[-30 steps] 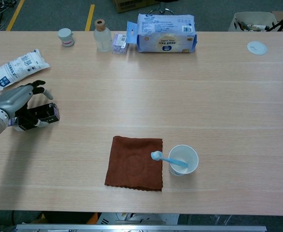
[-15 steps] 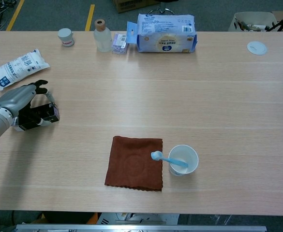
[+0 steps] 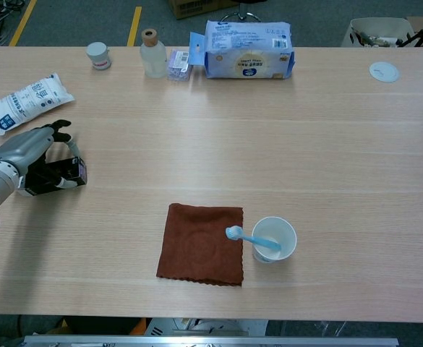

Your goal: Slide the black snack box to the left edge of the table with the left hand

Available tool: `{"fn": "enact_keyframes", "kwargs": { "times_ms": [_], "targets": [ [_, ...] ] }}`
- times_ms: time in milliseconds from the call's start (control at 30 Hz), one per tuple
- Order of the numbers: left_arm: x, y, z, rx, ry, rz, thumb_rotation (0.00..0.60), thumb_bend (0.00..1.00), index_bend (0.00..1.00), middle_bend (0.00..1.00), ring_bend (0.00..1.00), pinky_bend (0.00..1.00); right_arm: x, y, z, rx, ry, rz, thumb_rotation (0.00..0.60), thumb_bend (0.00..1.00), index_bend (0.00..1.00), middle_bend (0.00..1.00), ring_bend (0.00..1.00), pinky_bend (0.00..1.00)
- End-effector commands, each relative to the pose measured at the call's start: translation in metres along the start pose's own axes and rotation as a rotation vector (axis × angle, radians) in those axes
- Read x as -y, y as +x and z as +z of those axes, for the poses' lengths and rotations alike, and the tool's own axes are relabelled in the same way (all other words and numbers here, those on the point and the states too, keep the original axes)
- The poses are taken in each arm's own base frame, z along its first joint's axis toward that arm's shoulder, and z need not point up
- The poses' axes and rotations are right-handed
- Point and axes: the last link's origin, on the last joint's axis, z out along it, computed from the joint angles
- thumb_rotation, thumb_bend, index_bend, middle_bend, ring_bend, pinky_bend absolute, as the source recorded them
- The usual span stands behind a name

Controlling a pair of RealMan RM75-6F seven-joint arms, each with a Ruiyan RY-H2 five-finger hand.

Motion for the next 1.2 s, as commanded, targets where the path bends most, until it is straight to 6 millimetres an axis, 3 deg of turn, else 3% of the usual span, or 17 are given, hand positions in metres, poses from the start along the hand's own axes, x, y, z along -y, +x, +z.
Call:
{"fn": "enact_keyframes", "kwargs": {
  "times_ms": [33,667,933,1200],
  "targets": [
    [0.001,0.0,-0.001,-0.003,0.001,-0.003,0.6,0.08,0.45,0.0,0.0,0.02,0.0,0.0,0.0,0.001,0.0,0.0,0.6,0.21,0.14,0.15,0.13,0.37],
    [0.0,0.016,-0.019,-0.086,-0.046,0.025,0.6,0.08,0.5,0.0,0.0,0.02,0.001,0.0,0.0,0.002,0.0,0.001,0.6,0.21,0.14,0.15,0.13,0.37],
    [-0.001,0.046,-0.038,-0.186,-0.074,0.005,0.6,0.08,0.5,0.0,0.0,0.02,0.001,0.0,-0.001,-0.003,0.002,0.005,0.6,0.21,0.14,0.15,0.13,0.37],
    [0.001,0.09,-0.053,-0.274,-0.083,-0.28,0.6,0.08,0.5,0.0,0.0,0.02,0.003,0.0,0.0,-0.003,0.004,0.005,0.6,0.21,0.14,0.15,0.13,0.37]
  ]
}}
